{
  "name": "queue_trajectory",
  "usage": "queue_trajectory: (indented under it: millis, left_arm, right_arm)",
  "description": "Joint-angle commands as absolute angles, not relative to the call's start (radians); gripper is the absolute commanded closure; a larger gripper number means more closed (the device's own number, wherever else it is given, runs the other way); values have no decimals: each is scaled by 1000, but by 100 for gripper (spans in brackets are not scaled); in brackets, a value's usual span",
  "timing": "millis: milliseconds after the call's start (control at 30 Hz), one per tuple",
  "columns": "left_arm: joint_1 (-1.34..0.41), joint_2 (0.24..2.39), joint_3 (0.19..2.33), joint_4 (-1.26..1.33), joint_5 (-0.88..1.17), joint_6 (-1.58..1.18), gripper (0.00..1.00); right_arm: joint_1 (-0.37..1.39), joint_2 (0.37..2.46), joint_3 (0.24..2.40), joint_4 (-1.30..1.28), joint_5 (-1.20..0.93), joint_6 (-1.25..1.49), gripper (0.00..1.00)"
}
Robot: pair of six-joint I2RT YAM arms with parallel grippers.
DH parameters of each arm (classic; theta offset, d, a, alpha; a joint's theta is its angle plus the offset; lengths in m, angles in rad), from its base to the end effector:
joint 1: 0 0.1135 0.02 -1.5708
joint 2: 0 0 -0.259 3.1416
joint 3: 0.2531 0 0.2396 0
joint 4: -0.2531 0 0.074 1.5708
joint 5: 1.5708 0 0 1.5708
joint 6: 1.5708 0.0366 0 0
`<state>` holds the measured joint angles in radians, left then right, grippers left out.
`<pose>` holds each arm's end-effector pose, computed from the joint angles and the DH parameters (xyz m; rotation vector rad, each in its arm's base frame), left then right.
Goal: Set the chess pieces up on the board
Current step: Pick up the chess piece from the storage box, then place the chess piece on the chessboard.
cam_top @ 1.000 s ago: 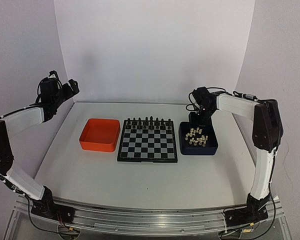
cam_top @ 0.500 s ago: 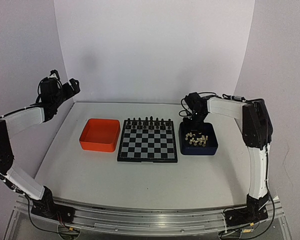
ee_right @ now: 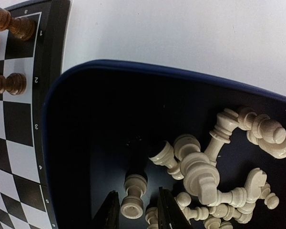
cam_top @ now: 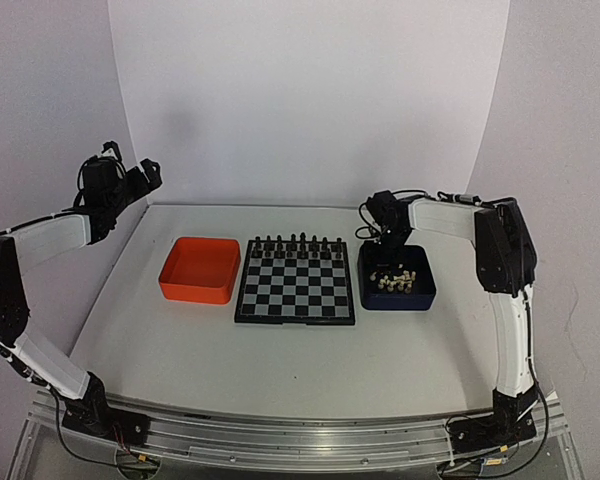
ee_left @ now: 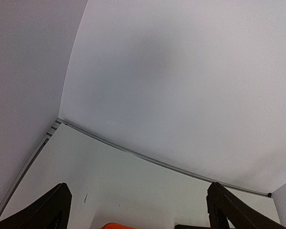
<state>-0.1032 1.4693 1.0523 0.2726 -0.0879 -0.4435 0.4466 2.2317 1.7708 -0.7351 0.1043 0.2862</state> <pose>0.3380 -0.0318 0.3162 -0.3567 1.6885 -0.3297 0.4110 0.1926 0.1658 -0.1935 2.7478 0.0529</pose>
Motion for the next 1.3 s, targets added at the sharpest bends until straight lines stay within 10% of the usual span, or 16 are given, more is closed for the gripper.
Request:
queue_trajectory:
  millis: [0,233,1267]
  left_arm:
    - [-103,1462,1061,304,-83,-443,0]
    - [-104,1459,1051,304,-81,-449,0]
    - [-104,1219,906,122,29,-436,0]
  right_arm:
    - [453,2250,1811,-748,98,275,78]
    - [463,2224,1807,-749,104,264,100]
    - [794,1957,1628,-834,143,286,100]
